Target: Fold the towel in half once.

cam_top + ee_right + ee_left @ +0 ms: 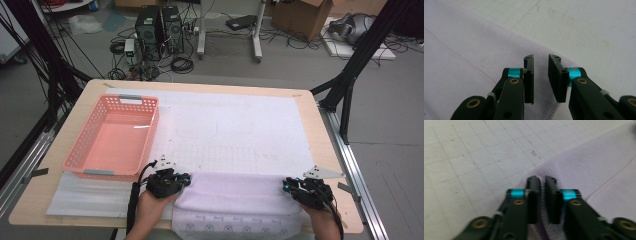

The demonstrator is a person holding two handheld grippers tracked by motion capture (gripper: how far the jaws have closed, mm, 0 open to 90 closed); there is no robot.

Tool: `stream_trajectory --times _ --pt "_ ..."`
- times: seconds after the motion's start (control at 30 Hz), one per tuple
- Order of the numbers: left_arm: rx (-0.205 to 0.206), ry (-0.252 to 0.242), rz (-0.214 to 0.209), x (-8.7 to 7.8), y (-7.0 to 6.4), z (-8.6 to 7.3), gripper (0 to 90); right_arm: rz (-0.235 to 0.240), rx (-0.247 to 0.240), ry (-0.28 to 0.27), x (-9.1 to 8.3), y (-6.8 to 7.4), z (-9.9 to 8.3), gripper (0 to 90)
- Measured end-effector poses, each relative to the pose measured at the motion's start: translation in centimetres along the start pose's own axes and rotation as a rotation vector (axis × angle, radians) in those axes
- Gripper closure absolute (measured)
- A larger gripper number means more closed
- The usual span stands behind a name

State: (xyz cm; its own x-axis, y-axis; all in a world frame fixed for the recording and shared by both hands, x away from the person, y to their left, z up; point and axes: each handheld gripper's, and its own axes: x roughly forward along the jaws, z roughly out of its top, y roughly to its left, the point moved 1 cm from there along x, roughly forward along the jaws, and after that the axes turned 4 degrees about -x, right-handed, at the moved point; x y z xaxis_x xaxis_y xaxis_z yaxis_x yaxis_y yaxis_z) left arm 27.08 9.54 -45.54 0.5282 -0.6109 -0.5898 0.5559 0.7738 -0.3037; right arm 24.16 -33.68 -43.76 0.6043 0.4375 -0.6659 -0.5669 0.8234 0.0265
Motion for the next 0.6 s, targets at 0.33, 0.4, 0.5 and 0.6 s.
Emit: stream_trajectory --times 0.33,0.4,0.5,0.6 --pt "-0.089 -0.121 0.042 -1.6 1.8 0.2 61.8 -0.035 0.01 -0.021 -0.2 -0.4 -0.1 69.6" --pt "-0.085 -0.122 0.046 -1.6 1.9 0.1 55.1 -0.048 0.03 -0.03 -0.4 -0.6 -0.1 64.3" --pt "-0.093 -0.095 0.018 -1.2 2.0 0.1 49.6 -0.063 0.046 -0.034 -0.2 -0.9 -0.1 55.6" --pt "-0.08 -0.038 -0.015 -0.4 1.8 -0.1 47.4 -0.106 0.058 0.035 0.9 -1.4 -0.4 49.3"
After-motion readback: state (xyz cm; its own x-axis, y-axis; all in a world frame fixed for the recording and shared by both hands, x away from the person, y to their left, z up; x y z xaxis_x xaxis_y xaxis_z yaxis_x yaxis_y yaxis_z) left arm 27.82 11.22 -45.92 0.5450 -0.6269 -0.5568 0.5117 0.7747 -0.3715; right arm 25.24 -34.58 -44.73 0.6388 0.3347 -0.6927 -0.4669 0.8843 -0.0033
